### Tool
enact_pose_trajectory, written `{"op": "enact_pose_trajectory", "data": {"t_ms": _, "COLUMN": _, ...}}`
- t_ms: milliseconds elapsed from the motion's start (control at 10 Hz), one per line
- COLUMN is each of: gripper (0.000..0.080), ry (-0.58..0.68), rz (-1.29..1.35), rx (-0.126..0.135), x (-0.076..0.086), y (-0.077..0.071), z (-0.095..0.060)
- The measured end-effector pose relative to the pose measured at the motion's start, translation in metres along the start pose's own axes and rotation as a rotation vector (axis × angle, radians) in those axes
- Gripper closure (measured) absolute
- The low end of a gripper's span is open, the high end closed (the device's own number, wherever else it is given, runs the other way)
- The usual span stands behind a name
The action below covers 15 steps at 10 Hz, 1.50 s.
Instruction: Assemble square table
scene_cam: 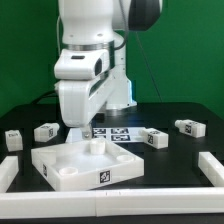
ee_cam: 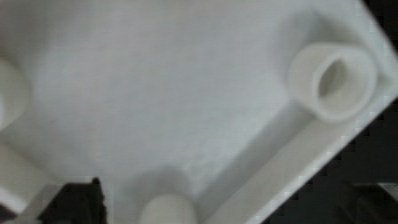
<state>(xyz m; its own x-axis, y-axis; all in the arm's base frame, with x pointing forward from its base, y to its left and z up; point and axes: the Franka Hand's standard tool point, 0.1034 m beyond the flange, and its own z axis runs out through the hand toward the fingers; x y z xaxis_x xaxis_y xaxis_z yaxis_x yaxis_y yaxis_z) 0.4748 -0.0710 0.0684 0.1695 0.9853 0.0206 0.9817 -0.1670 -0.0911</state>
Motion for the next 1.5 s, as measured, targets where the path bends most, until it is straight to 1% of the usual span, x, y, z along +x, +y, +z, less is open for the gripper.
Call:
{"op": "enact_pose_trajectory", "data": {"t_ms": 100, "gripper": 0.0150, "ry": 0.006, "rz": -0.101, "rx": -0.019, "x": -0.014, "y": -0.008, "z": 0.005}}
{"op": "enact_pose_trajectory", "data": {"t_ms": 200, "gripper": 0.0150, "ry": 0.034, "rz": -0.127, "rx": -0.010, "x": -0.032, "y": -0.016, "z": 0.011}}
{"op": "enact_pose_trajectory", "data": {"t_ms": 300, "gripper": 0.0150, "ry": 0.029, "rz": -0.074, "rx": -0.010, "x": -0.036, "y": -0.015, "z": 0.010}}
{"op": "enact_pose_trajectory", "data": {"t_ms": 400, "gripper": 0.0150, "ry": 0.026, "rz": -0.086, "rx": -0.008, "x": -0.033, "y": -0.015, "z": 0.011}}
{"op": "enact_pose_trajectory", "data": {"t_ms": 500, "gripper": 0.0150, "ry": 0.026, "rz": -0.082, "rx": -0.007, "x": -0.035, "y": -0.016, "z": 0.012}}
{"op": "enact_pose_trajectory", "data": {"t_ms": 600, "gripper": 0.0150, "ry": 0.021, "rz": -0.167, "rx": -0.031, "x": -0.039, "y": -0.015, "z": 0.014}}
{"op": "enact_pose_trajectory", "data": {"t_ms": 700, "gripper": 0.0150, "ry": 0.015, "rz": -0.284, "rx": -0.055, "x": -0.051, "y": -0.023, "z": 0.026}}
{"op": "enact_pose_trajectory", "data": {"t_ms": 800, "gripper": 0.0150, "ry": 0.024, "rz": -0.344, "rx": -0.038, "x": -0.062, "y": -0.032, "z": 0.041}}
{"op": "enact_pose_trajectory", "data": {"t_ms": 900, "gripper": 0.0150, "ry": 0.021, "rz": -0.392, "rx": -0.036, "x": -0.069, "y": -0.035, "z": 0.048}}
{"op": "enact_pose_trajectory", "data": {"t_ms": 1000, "gripper": 0.0150, "ry": 0.019, "rz": -0.427, "rx": -0.029, "x": -0.072, "y": -0.038, "z": 0.057}}
{"op": "enact_pose_trajectory", "data": {"t_ms": 1100, "gripper": 0.0150, "ry": 0.019, "rz": -0.435, "rx": -0.018, "x": -0.069, "y": -0.039, "z": 0.063}}
{"op": "enact_pose_trajectory", "data": {"t_ms": 1300, "gripper": 0.0150, "ry": 0.020, "rz": -0.436, "rx": -0.018, "x": -0.069, "y": -0.037, "z": 0.065}}
{"op": "enact_pose_trajectory", "data": {"t_ms": 1500, "gripper": 0.0421, "ry": 0.021, "rz": -0.434, "rx": -0.016, "x": -0.069, "y": -0.037, "z": 0.066}}
